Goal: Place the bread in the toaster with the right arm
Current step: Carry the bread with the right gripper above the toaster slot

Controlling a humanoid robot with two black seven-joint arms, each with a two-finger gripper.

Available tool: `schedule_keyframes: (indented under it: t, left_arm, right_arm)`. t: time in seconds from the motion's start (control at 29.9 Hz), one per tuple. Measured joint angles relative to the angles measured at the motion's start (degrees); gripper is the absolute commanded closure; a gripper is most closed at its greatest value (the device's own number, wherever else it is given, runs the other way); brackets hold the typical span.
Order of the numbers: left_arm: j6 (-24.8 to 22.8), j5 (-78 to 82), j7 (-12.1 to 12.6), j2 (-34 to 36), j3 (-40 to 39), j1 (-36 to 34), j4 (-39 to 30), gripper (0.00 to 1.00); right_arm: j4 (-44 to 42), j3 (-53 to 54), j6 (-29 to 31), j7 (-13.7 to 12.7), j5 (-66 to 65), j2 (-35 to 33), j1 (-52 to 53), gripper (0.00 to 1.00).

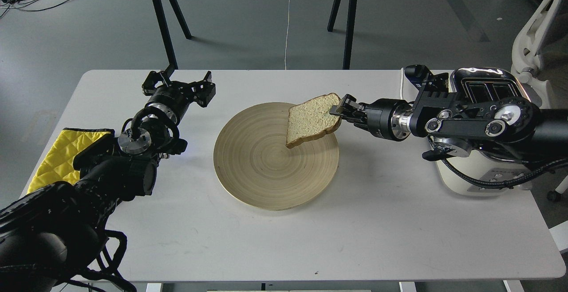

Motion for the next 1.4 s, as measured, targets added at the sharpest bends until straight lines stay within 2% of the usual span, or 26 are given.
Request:
schedule_keyframes:
  t: [0.23, 0.43, 0.57, 1.07, 1.4]
  left_arm:
    - [0.0, 0.0, 0.0, 0.0, 0.0, 0.0, 0.0, 0.00]
    - [0.0, 0.0, 0.0, 0.0, 0.0, 0.0, 0.0, 0.00]
    - [0.0, 0.0, 0.0, 0.1, 0.0, 0.0, 0.0, 0.00]
    - [0.0, 0.0, 0.0, 0.1, 0.0, 0.0, 0.0, 0.00]
    - [0.0, 0.0, 0.0, 0.2, 0.0, 0.0, 0.0, 0.00]
  right_arm:
    - [6.4, -3.6, 0.2, -0.3, -0.1, -7.2, 10.6, 0.89]
    - [16.1, -15.5, 0.8, -0.4, -3.5, -15.6, 26.5, 0.88]
    - [20.1, -25.0, 0.8, -0.6, -9.0, -18.5, 36.3, 0.88]
    - [24.8, -58.0, 1.0, -0.8, -14.8, -18.7, 61.8, 0.90]
    - [28.8, -68.4, 0.0, -0.9, -12.6, -18.6, 64.9, 0.94]
